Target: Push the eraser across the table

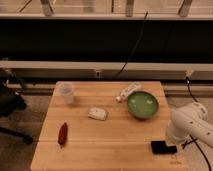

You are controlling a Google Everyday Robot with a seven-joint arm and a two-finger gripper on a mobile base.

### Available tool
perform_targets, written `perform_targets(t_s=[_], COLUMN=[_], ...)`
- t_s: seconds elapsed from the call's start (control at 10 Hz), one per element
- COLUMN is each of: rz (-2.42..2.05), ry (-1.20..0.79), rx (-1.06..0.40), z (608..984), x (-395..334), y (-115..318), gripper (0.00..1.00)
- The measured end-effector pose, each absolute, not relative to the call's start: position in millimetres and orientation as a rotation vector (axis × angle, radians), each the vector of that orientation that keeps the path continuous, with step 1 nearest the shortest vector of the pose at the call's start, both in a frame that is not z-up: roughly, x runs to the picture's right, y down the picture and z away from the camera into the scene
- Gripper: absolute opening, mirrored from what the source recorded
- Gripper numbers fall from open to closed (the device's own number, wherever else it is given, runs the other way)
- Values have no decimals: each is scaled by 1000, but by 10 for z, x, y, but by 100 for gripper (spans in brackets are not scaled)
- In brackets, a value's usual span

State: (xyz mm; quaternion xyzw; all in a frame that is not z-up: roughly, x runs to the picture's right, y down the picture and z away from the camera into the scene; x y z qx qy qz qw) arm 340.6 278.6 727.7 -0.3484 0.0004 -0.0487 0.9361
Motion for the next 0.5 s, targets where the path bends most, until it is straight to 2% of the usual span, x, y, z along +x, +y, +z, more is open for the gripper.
perform_targets(t_s=[0.5], rz=[-50], ry=[22], rx=[-718], z=[7288], x=[3908], y=[2729], gripper=[0])
